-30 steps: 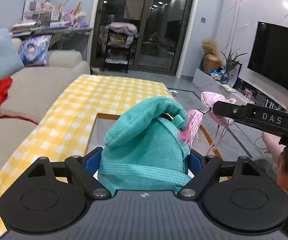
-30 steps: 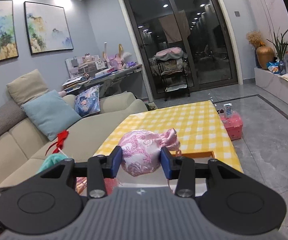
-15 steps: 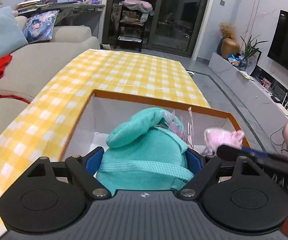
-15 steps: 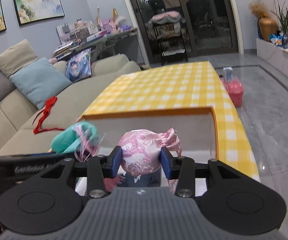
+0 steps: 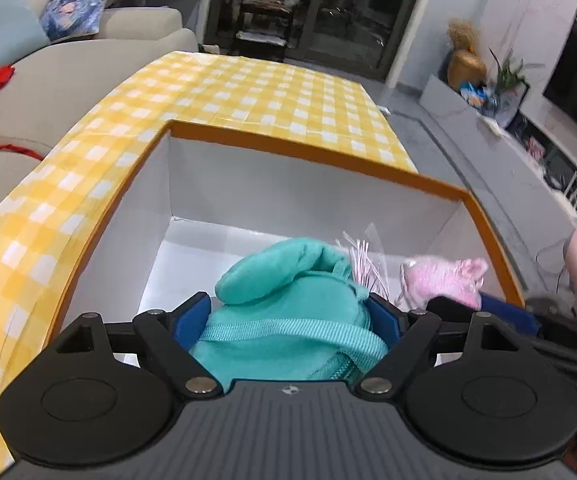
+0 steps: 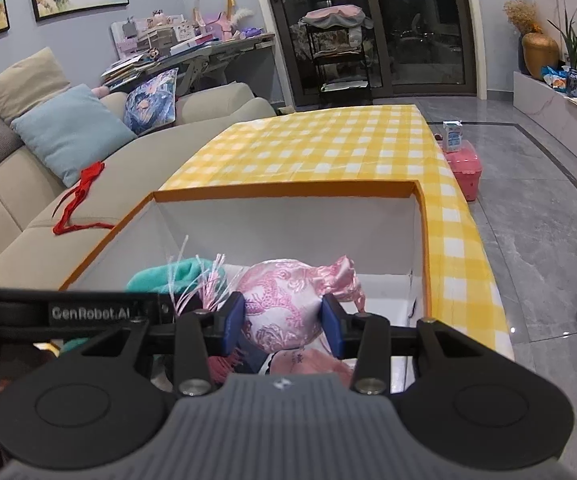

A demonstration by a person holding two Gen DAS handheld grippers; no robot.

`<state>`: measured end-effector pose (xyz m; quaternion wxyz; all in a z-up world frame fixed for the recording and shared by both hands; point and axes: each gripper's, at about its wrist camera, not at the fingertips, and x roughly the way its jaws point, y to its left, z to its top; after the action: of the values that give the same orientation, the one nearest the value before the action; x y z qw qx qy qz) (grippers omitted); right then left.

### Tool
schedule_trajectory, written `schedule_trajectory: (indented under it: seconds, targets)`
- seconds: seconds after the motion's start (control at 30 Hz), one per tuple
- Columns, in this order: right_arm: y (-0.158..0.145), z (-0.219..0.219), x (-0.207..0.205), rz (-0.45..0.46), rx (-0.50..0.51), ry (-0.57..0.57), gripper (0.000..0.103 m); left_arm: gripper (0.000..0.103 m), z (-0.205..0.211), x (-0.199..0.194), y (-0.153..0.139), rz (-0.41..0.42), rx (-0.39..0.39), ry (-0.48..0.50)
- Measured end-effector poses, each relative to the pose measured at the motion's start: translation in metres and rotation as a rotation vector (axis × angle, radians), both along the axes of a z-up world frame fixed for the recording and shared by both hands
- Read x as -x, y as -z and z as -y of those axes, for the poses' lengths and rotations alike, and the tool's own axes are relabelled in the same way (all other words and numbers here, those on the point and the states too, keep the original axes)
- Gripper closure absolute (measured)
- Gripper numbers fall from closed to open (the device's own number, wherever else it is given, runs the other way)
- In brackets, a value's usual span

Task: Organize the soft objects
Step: 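Lower both grippers into the orange box and open them to release, then withdraw both empty grippers from the box back toward the pile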

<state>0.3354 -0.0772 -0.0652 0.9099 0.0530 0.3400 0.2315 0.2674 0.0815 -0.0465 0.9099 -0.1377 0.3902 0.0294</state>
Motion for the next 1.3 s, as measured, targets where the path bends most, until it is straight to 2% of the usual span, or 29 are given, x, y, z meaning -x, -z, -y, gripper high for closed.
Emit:
schedule_trajectory:
  seconds: [0.13, 0.27, 0.33, 0.53, 0.7, 0.87, 0.93, 1.0, 1.07, 1.17, 1.3]
  targets:
    - [0.0, -0.003, 0.002, -0.003, 0.007, -0.003, 0.061, 0.002, -0.005, 0.003, -0.004, 0.019, 0.069, -0.034]
    - [-0.002, -0.004, 0.003, 0.003, 0.005, -0.015, 0.061, 0.0, -0.012, 0.008, -0.015, 0.083, 0.185, -0.044]
    - [-0.003, -0.004, 0.004, 0.007, 0.01, -0.023, 0.061, 0.0, -0.014, 0.01, -0.02, 0.104, 0.219, -0.041]
    - [-0.004, 0.001, 0.003, -0.003, 0.008, -0.011, 0.061, 0.0, -0.009, 0.015, -0.032, 0.127, 0.18, -0.026]
    - [-0.005, -0.002, 0.004, -0.012, 0.016, -0.018, 0.06, 0.0, -0.008, 0.018, -0.035, 0.126, 0.185, 0.002]
    - [-0.002, -0.014, 0.007, -0.019, 0.083, -0.016, 0.059, 0.0, -0.006, 0.022, -0.037, 0.134, 0.172, 0.018]
    - [-0.001, -0.018, 0.009, -0.016, 0.1, -0.028, 0.053, 0.0, -0.006, 0.022, -0.038, 0.137, 0.167, 0.015]
    - [-0.001, -0.021, 0.012, -0.01, 0.104, -0.039, 0.03, 0.0, -0.004, 0.024, -0.04, 0.151, 0.135, 0.02]
    - [-0.004, -0.024, 0.014, 0.015, 0.116, -0.047, 0.022, 0.0, 0.0, 0.025, -0.041, 0.159, 0.093, 0.018]
    - [-0.008, -0.029, 0.019, 0.053, 0.142, -0.064, 0.006, 0.0, -0.001, 0.024, -0.04, 0.149, 0.092, 0.009]
    - [-0.009, -0.033, 0.024, 0.078, 0.167, -0.083, 0.003, 0.0, -0.004, 0.024, -0.039, 0.143, 0.103, 0.0]
